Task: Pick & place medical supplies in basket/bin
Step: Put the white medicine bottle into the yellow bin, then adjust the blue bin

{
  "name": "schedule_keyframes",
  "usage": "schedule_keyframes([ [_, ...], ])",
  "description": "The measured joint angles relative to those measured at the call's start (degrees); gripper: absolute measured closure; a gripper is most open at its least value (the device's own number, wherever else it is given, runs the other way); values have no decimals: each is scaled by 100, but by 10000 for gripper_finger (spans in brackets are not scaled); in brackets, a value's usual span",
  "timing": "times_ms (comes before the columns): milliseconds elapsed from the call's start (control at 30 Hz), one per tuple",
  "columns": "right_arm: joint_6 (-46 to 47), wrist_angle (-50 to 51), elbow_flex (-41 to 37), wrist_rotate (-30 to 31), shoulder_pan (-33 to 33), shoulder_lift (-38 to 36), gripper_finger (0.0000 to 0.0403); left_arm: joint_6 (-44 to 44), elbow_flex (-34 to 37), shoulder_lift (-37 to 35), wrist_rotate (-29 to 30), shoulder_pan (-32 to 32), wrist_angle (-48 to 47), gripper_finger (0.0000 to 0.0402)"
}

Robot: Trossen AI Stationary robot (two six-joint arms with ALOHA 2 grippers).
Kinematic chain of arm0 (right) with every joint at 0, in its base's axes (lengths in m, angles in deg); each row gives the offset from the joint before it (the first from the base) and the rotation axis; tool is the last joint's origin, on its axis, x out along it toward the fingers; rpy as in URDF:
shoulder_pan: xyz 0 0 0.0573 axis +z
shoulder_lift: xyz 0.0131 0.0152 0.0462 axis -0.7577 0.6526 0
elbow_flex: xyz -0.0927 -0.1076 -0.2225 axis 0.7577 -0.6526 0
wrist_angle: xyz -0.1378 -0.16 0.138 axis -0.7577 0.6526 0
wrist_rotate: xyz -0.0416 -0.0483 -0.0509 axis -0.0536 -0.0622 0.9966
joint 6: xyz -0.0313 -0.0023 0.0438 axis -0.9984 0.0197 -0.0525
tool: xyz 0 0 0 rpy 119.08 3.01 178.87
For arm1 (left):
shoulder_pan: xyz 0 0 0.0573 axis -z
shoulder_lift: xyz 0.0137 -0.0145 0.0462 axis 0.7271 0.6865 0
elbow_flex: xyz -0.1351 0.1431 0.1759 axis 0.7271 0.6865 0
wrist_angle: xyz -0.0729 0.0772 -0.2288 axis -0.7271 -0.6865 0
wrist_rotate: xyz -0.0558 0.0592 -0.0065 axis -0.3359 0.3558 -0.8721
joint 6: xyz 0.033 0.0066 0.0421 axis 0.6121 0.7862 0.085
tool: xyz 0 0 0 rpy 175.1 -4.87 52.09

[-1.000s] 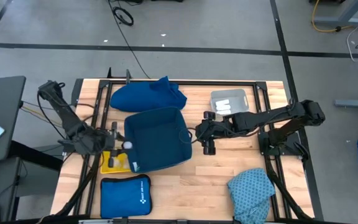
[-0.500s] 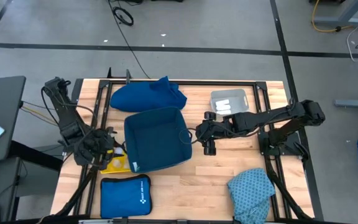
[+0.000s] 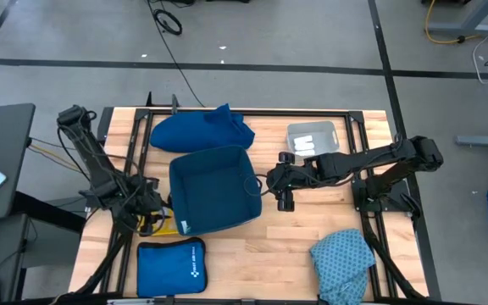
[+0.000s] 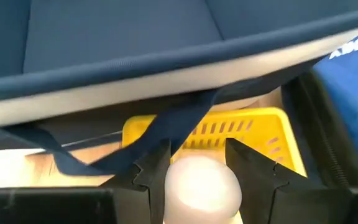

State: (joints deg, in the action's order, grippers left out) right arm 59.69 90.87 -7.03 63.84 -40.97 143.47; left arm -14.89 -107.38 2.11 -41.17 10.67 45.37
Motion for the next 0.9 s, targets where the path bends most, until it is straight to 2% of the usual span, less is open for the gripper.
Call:
schedule_keyframes([
  [67, 0, 0, 0, 0, 1, 0, 172, 5, 5, 32, -5, -2, 30, 252],
  [267, 26, 0, 0, 0, 0, 0, 172, 30, 5, 32, 17, -2, 89, 139],
  [400, 90, 2, 0, -2, 0, 0, 172, 34, -11, 30, 17, -2, 123, 97],
  [667, 129, 1, 0, -26, 0, 0, 172, 468, -109, 28, 568, -54, 176, 103],
  [900, 129, 9, 0, -44, 2, 0, 172, 1399, -106, 28, 749, -780, 651, 115],
])
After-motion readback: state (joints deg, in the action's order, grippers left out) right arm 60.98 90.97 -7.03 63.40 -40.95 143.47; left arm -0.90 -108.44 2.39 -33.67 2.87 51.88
